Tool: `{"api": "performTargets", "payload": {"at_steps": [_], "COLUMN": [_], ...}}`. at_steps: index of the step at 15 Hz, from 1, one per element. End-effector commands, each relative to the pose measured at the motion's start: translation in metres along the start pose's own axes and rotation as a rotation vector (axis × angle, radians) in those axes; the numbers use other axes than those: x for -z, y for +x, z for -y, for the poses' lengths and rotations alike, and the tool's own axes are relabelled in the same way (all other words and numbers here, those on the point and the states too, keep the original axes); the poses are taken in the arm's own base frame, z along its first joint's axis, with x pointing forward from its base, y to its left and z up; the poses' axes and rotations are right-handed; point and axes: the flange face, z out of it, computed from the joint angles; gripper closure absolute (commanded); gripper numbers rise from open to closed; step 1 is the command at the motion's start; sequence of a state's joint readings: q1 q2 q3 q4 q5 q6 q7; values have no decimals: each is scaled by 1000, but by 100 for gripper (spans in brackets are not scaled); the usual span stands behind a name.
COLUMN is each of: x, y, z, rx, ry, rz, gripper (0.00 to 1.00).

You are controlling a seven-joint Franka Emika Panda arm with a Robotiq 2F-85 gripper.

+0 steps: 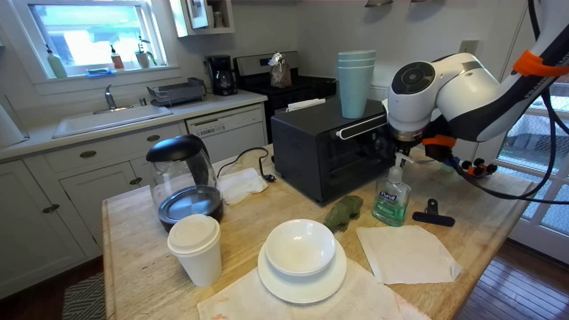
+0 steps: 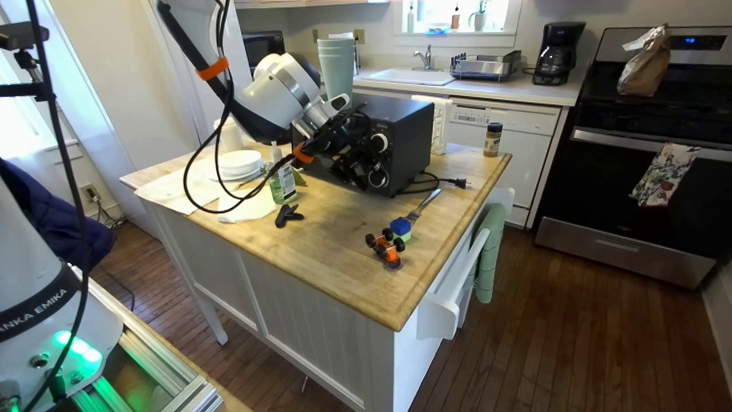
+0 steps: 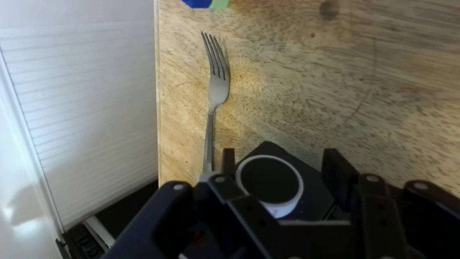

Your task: Turn the bottom knob on the toaster oven to the right

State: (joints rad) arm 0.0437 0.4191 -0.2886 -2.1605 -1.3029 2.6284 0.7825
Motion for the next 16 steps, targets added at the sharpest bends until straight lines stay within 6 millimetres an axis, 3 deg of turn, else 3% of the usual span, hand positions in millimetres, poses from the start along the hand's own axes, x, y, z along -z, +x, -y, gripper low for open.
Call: {"api": "performTargets", "payload": {"at_steps": [1, 3, 5, 8, 10, 12, 16], "x": [3, 4, 3, 3, 3, 3, 1], "y": [2, 2, 2, 2, 0, -1, -3], "z": [-2, -1, -2, -5, -3, -2, -7], "rx": [2, 11, 14, 15, 13, 11, -33], "ry": [-2, -4, -12, -32, -38, -39, -12], "rz": [-60, -78, -89, -111, -119, -123, -127], "gripper": [29, 52, 61, 61, 54, 78, 78]}}
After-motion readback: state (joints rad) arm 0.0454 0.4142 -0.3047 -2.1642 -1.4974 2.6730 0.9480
